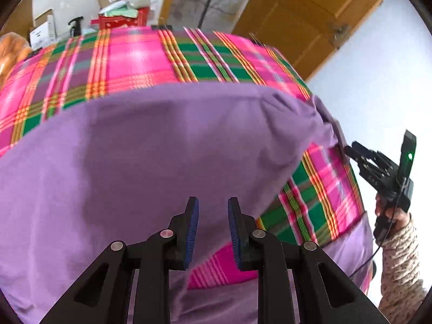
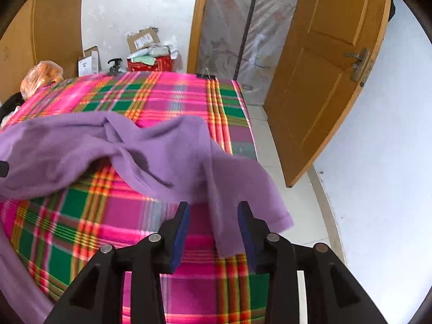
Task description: Fold clothes
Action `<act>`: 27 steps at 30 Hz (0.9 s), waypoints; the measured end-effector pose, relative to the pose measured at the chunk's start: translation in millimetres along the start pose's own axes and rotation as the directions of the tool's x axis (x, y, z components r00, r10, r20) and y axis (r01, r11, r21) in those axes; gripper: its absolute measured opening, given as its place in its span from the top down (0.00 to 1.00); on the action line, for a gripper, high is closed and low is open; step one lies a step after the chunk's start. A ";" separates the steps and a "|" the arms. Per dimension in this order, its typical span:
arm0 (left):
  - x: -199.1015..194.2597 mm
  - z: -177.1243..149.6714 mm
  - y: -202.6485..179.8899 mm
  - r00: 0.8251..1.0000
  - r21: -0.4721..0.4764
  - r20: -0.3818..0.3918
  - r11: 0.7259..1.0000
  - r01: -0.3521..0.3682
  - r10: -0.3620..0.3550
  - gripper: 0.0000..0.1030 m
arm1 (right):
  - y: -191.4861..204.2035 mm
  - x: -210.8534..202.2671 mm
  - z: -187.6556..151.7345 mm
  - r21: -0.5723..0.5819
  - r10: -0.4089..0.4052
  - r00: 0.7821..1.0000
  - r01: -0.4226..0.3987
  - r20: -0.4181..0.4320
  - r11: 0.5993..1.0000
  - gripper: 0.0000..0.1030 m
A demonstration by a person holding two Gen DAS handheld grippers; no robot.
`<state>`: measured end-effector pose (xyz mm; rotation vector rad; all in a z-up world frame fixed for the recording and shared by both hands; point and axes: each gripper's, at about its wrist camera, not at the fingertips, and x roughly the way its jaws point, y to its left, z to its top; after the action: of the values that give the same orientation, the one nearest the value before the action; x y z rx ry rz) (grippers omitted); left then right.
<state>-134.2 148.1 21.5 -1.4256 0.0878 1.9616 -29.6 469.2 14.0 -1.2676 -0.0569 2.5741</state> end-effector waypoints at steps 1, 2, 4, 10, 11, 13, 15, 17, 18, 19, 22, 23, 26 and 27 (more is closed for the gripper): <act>3.6 -2.2 -2.0 1.000 0.005 -0.009 1.000 -0.010 0.011 0.78 | -2.2 5.6 -1.2 0.012 0.002 1.000 -0.002 -0.012 1.000 0.64; 7.1 -4.3 -3.7 1.000 0.010 -0.018 1.000 -0.020 0.021 0.78 | -3.4 10.8 -1.9 0.021 0.001 1.000 0.000 -0.023 1.000 0.64; 13.3 -7.8 -5.2 0.999 0.015 -0.032 0.999 -0.034 0.035 0.78 | -3.4 19.6 -2.3 0.023 -0.015 0.999 0.016 -0.037 1.000 0.64; 17.1 -8.5 -0.1 0.999 0.005 -0.041 1.000 -0.031 0.031 0.78 | -12.9 25.0 0.8 0.041 -0.043 0.999 0.044 -0.024 0.998 0.97; 17.1 -8.6 0.1 0.999 0.005 -0.039 1.000 -0.030 0.030 0.78 | -17.1 23.9 3.5 0.051 -0.052 0.999 0.052 -0.018 0.997 0.97; 16.6 -9.3 -0.4 0.999 0.008 -0.033 1.000 -0.029 0.029 0.78 | -26.2 21.3 9.9 0.075 -0.077 0.997 0.078 -0.005 0.994 0.97; 17.1 -9.5 -1.1 0.999 0.017 -0.026 0.999 -0.029 0.030 0.78 | -39.5 17.2 17.1 0.110 -0.091 0.996 0.089 0.017 0.990 0.97; 17.0 -9.9 -0.6 0.999 0.020 -0.023 0.999 -0.027 0.028 0.78 | -50.4 14.5 23.6 0.137 -0.124 0.992 0.119 0.024 0.983 0.97; 17.9 -9.4 -0.4 0.999 0.018 -0.022 1.000 -0.025 0.026 0.78 | -55.9 13.7 27.2 0.148 -0.149 0.989 0.144 0.024 0.978 0.97; 18.4 -9.1 -0.4 0.999 0.018 -0.021 1.000 -0.024 0.024 0.78 | -60.8 13.9 31.2 0.157 -0.176 0.984 0.171 0.021 0.973 0.97; 19.5 -9.0 -0.4 1.000 0.016 -0.018 1.000 -0.022 0.022 0.78 | -70.5 17.3 43.1 0.170 -0.235 0.972 0.227 0.027 0.959 0.97; 18.7 -10.1 -0.4 1.000 0.018 -0.016 1.000 -0.023 0.024 0.78 | -73.6 19.0 47.1 0.175 -0.258 0.966 0.249 0.028 0.953 0.97; 20.2 -13.2 -1.3 0.999 0.030 -0.009 0.999 -0.031 0.031 0.78 | -84.8 28.4 57.6 0.210 -0.311 0.950 0.300 0.021 0.930 0.97; 20.7 -14.2 -1.6 0.999 0.034 -0.008 0.999 -0.032 0.033 0.78 | -88.6 32.8 61.0 0.224 -0.327 0.945 0.315 0.015 0.922 0.97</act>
<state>-124.9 153.3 -1.4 -1.4187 0.1484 1.9713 -76.6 568.1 39.9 -1.0157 0.0086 2.2598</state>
